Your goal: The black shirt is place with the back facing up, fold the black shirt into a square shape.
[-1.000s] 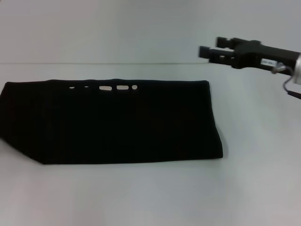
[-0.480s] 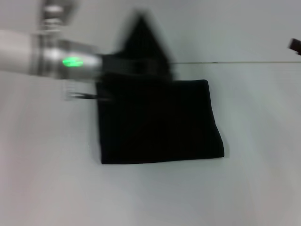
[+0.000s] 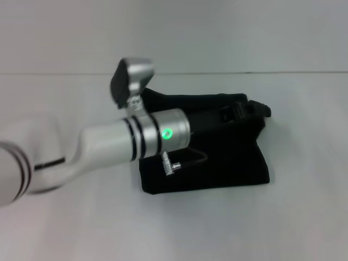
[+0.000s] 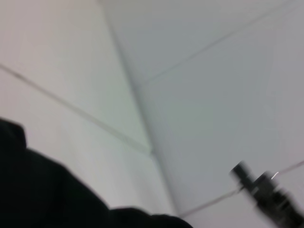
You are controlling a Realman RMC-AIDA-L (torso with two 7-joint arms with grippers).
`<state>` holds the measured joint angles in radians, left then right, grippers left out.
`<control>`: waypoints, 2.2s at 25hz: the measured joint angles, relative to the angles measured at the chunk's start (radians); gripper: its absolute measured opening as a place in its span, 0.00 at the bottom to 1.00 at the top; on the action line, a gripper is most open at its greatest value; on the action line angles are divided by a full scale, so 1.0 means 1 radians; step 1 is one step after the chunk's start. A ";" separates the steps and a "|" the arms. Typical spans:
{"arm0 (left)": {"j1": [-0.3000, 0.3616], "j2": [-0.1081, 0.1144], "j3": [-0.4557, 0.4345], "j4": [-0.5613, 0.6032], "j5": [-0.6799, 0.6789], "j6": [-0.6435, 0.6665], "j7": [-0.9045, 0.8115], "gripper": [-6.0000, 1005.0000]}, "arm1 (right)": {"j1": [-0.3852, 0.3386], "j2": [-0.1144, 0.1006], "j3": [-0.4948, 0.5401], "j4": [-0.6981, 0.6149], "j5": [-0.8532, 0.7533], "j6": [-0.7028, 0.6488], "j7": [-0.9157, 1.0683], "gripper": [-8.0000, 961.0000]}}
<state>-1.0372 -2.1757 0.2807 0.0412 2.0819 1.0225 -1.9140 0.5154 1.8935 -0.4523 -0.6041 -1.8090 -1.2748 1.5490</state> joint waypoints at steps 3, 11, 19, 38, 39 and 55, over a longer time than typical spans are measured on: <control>0.078 0.001 -0.089 -0.024 -0.019 0.103 0.088 0.11 | 0.000 -0.004 0.000 0.006 -0.012 -0.003 0.004 0.94; 0.112 0.009 -0.125 0.029 -0.020 0.380 0.096 0.33 | 0.012 -0.004 -0.001 0.012 -0.049 -0.006 0.061 0.94; 0.140 0.040 -0.127 0.259 -0.014 0.154 -0.061 0.67 | 0.063 -0.041 -0.008 -0.014 -0.200 -0.066 0.309 0.94; 0.153 0.129 0.426 0.316 -0.009 -0.377 -0.340 0.96 | 0.134 -0.020 -0.074 -0.009 -0.242 -0.017 0.390 0.94; 0.154 0.129 0.443 0.316 -0.009 -0.382 -0.348 0.96 | 0.136 -0.019 -0.080 -0.009 -0.242 -0.009 0.391 0.94; 0.132 0.084 0.555 0.310 -0.008 -0.415 -0.339 0.95 | 0.144 -0.003 -0.112 -0.006 -0.242 0.014 0.389 0.94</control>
<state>-0.9051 -2.0915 0.8358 0.3507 2.0739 0.6078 -2.2528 0.6596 1.8901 -0.5641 -0.6104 -2.0510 -1.2608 1.9384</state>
